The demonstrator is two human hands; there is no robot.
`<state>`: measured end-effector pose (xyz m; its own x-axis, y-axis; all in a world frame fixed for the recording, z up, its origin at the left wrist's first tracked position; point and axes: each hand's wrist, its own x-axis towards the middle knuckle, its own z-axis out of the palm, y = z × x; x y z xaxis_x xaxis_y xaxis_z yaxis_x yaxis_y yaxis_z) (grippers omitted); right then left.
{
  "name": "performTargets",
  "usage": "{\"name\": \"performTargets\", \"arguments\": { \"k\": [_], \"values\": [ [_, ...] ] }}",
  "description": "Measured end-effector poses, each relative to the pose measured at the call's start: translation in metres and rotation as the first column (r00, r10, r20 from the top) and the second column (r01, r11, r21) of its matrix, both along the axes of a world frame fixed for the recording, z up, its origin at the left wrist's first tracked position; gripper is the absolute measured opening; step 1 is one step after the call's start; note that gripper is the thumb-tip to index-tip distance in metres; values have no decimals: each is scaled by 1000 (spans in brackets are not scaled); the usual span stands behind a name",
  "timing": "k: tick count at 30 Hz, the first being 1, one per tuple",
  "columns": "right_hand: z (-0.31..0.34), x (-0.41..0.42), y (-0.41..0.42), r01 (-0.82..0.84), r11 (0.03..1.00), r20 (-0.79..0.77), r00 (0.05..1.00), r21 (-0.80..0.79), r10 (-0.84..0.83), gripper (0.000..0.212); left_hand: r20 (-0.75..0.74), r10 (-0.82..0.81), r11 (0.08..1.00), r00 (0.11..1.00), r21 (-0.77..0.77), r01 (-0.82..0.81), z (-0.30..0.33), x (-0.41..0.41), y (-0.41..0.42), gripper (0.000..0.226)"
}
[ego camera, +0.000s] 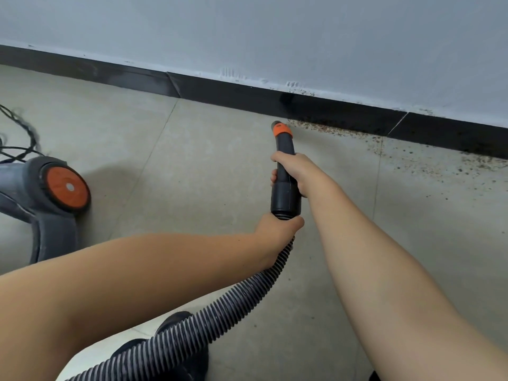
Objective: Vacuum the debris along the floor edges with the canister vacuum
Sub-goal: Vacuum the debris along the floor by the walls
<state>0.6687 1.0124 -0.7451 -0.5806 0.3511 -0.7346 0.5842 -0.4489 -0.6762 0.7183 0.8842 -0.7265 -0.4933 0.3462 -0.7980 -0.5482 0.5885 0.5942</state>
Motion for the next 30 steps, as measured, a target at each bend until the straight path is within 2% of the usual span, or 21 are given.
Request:
{"name": "performTargets", "arguments": {
  "k": [12,18,21,30],
  "values": [
    [3,75,51,176,983,80,980,51,-180,24,78,-218,976,973,42,216,2,44,41,14],
    [6,110,88,308,949,126,941,65,-314,18,85,-305,951,949,84,298,7,63,74,21],
    [7,116,100,362,931,127,922,52,-366,18,83,-306,949,948,99,298,10,68,85,22],
    [3,97,91,295,955,108,949,31,-296,20,66,-234,970,970,79,229,4,60,78,15]
  ]
}}
